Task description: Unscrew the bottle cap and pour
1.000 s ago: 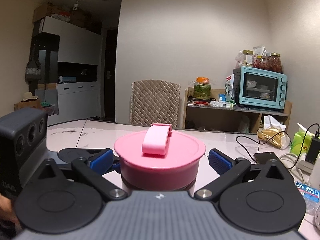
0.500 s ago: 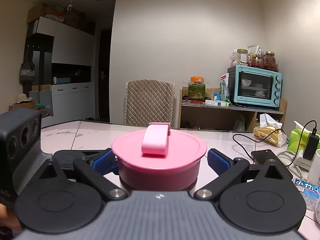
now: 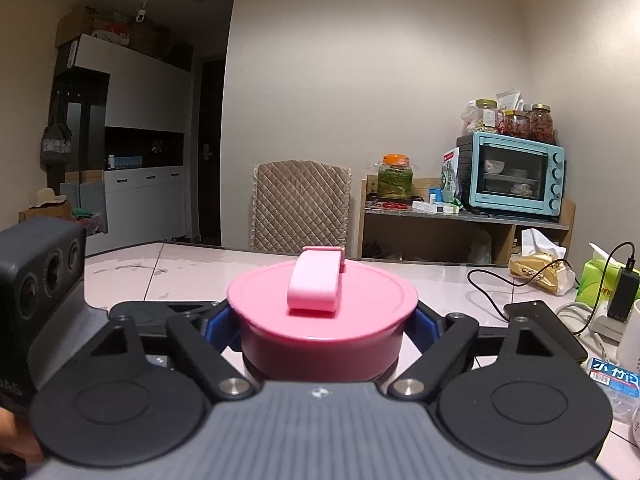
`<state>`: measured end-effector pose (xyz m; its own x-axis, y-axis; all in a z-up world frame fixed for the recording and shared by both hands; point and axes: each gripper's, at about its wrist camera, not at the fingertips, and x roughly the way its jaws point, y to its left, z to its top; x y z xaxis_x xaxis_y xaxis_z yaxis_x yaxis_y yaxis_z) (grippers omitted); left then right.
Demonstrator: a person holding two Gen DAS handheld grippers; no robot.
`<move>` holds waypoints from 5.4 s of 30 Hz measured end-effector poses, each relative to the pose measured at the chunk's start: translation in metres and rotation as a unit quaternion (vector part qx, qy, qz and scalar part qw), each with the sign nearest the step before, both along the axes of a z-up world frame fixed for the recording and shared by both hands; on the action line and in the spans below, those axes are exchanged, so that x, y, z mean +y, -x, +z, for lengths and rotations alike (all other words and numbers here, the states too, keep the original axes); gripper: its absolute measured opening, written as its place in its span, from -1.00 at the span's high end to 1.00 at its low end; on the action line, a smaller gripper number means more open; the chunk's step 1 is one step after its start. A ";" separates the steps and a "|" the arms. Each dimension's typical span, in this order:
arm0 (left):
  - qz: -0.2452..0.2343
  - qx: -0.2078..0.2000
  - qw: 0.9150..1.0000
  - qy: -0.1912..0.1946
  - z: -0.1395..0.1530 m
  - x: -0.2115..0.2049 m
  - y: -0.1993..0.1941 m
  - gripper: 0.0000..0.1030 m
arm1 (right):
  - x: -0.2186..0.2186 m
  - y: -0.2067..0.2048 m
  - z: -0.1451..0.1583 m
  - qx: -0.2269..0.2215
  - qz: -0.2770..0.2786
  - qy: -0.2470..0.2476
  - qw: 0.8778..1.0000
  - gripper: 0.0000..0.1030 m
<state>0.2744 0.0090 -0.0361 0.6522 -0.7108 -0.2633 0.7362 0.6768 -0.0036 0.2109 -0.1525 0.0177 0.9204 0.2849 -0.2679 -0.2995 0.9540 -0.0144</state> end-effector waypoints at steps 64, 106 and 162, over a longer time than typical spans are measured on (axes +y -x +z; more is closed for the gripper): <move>0.170 -0.008 0.985 -0.033 0.018 0.041 0.070 -0.73 | 0.014 0.003 -0.002 -0.039 0.240 -0.007 0.970 -0.66; 0.165 -0.004 0.986 -0.007 0.008 0.046 0.053 -0.73 | -0.031 -0.041 0.004 -0.010 0.391 -0.073 0.918 -0.65; 0.210 -0.003 0.978 0.000 0.008 0.023 0.098 -0.73 | -0.053 -0.019 0.019 -0.026 0.187 -0.073 0.979 -0.65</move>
